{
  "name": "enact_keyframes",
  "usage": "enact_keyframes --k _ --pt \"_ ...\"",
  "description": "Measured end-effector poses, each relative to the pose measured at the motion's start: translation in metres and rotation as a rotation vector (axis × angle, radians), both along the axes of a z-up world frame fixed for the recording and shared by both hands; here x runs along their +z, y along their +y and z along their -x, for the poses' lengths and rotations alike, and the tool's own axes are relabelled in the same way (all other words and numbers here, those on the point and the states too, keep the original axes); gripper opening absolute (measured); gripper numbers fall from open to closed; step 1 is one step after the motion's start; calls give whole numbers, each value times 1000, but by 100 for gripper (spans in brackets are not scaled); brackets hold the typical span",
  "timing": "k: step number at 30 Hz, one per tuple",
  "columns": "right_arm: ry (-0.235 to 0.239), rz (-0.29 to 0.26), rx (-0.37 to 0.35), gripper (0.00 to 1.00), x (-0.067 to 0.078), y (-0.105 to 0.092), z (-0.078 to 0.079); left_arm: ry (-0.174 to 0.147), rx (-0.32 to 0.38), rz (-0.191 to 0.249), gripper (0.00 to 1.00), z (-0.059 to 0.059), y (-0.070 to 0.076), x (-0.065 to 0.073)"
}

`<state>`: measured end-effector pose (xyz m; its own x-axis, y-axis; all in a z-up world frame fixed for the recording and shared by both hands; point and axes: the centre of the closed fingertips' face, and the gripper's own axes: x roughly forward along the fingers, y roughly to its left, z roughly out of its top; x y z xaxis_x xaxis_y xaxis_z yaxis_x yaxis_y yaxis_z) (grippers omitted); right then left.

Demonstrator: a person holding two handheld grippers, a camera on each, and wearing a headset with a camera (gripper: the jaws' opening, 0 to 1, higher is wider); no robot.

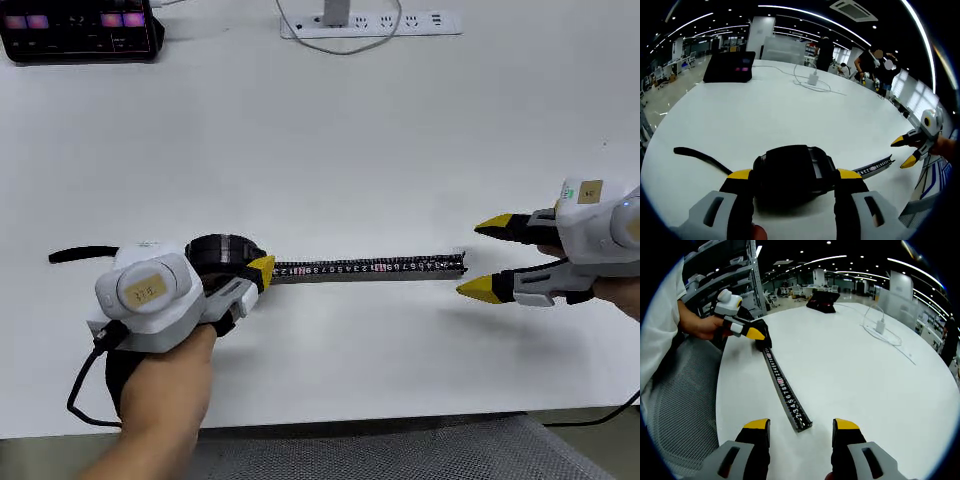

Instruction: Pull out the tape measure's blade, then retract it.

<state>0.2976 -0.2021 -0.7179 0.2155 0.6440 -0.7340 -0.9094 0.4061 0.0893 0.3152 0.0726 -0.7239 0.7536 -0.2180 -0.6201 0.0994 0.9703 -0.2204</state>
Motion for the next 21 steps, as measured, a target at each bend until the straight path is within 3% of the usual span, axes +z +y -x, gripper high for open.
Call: enact_keyframes --k 21 --pt "4 102 145 34 -17 3 0 8 -12 6 61 -1 0 -2"
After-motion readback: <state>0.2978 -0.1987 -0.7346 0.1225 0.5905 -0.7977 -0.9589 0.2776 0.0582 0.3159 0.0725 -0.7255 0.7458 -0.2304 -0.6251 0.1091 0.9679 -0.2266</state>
